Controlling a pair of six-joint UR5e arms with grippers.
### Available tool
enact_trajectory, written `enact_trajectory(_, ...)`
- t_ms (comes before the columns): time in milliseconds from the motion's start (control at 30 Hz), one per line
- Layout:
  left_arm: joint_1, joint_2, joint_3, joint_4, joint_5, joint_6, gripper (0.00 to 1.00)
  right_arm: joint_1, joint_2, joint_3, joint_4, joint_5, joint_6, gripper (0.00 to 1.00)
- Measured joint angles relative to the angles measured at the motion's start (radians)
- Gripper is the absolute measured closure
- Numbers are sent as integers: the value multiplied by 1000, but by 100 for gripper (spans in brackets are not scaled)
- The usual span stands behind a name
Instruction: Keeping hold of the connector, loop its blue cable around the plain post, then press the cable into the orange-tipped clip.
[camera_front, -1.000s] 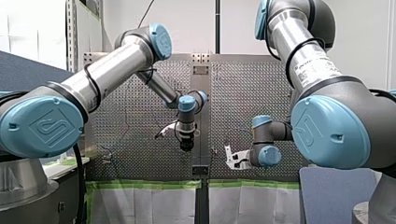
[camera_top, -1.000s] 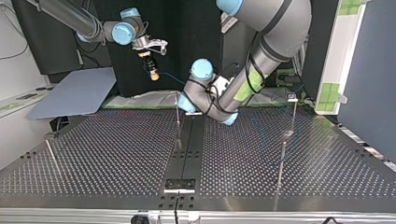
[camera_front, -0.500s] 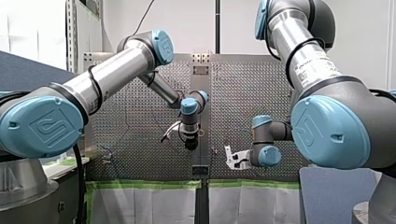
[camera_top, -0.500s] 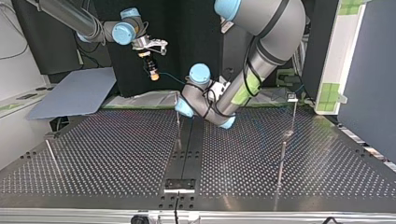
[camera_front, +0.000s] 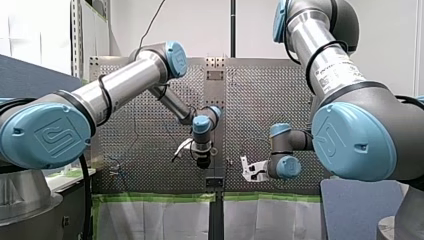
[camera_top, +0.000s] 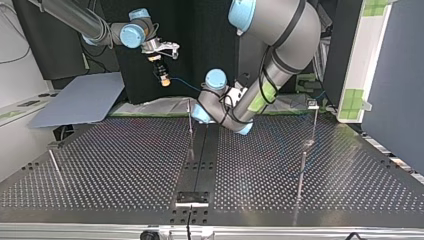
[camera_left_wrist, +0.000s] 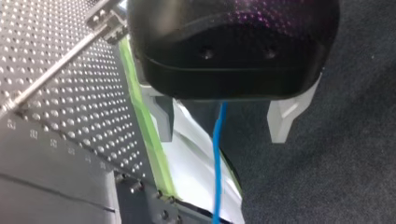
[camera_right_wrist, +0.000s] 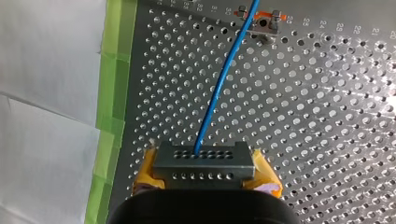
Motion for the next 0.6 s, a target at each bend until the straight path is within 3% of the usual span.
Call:
enact_trajectory(367,4,-102,3,26,-3,2,0,-2,1,0,1,3,-2,100)
enact_trajectory(600,7,-125,-15,53,8,-18,0,-6,0,0,2,3,1,100)
